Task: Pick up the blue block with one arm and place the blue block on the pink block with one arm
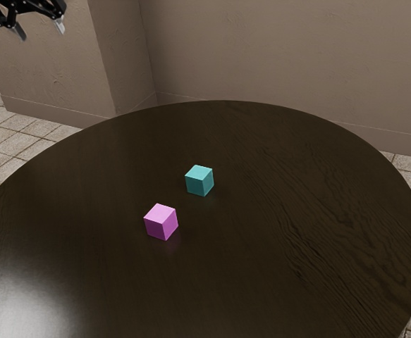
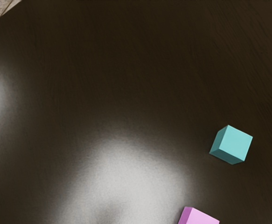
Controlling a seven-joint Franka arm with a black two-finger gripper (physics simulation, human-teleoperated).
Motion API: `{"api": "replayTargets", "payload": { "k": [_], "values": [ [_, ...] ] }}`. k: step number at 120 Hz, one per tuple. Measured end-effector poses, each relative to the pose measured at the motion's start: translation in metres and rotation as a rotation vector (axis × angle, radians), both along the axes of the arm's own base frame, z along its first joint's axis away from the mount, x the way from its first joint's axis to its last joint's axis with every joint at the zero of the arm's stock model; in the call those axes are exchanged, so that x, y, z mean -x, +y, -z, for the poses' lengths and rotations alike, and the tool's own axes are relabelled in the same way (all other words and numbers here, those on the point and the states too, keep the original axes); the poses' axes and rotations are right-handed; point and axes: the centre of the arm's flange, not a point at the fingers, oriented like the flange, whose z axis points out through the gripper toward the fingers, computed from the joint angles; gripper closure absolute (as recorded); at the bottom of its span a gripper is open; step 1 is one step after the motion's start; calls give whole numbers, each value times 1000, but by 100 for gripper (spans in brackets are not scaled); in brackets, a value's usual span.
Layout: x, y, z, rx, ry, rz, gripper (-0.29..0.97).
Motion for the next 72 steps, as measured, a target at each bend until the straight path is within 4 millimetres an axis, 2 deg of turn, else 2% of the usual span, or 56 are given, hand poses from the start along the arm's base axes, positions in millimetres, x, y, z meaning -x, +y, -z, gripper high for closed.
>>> {"api": "replayTargets", "payload": {
  "k": [32, 40, 42, 47, 53, 60, 72],
  "values": [
    [-1, 0, -1, -2, -6, -12, 2],
    [0, -5, -6, -16, -14, -6, 2],
    [3, -8, -13, -23, -27, -2, 2],
    [15, -23, -42, -49, -82, 20, 2],
    [29, -52, -69, -68, -133, 72, 2],
    [32, -91, -80, -85, -153, 143, 2],
    [32, -161, -85, -101, -164, 271, 2]
  ]
}}
